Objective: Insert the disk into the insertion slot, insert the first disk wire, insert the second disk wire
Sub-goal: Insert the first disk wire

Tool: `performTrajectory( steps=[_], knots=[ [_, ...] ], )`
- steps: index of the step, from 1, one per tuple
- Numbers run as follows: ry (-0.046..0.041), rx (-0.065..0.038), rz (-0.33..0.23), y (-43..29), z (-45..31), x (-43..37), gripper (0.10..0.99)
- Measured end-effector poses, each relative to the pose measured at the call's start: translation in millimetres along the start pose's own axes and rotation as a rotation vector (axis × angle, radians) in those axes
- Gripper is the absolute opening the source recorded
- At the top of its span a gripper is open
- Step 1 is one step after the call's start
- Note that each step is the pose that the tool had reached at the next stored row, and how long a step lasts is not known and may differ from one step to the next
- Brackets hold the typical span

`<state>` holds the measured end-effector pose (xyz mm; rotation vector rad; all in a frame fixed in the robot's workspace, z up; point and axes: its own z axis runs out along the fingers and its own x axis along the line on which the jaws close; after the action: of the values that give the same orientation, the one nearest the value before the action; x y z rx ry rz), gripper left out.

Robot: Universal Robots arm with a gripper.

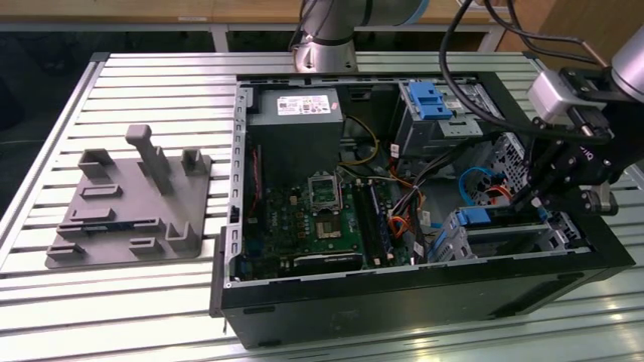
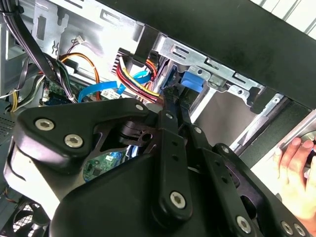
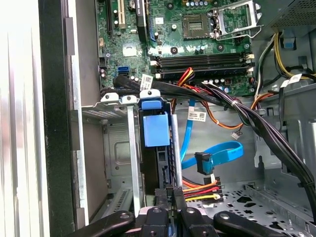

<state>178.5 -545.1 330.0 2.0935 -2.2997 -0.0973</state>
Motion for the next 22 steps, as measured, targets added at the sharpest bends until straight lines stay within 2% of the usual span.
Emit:
performTrajectory(
  steps=[8, 11, 13, 14, 17, 18, 19, 20, 21, 22],
  knots=[
    [0.0001, 0.0, 0.0, -0.3, 1.3, 2.6, 0.165],
    [-0.0002, 0.0, 0.0, -0.1, -1.9, 2.7, 0.173],
    [0.0, 0.0, 0.0, 0.3, -7.2, 2.6, 0.294],
    [0.0001, 0.0, 0.0, 0.4, -9.9, 2.5, 0.294],
    [0.0, 0.001, 0.0, 1.0, -18.1, 2.3, 0.467],
    [0.0, 0.001, 0.0, 1.1, -20.8, 2.2, 0.467],
    [0.0001, 0.001, 0.0, 1.3, -23.7, 2.2, 0.525],
    [0.0001, 0.001, 0.0, 1.5, -26.1, 2.2, 0.525],
    [0.0001, 0.001, 0.0, 1.6, -27.7, 2.1, 0.584],
    [0.0001, 0.001, 0.0, 1.6, -27.9, 2.1, 0.584]
  ],
)
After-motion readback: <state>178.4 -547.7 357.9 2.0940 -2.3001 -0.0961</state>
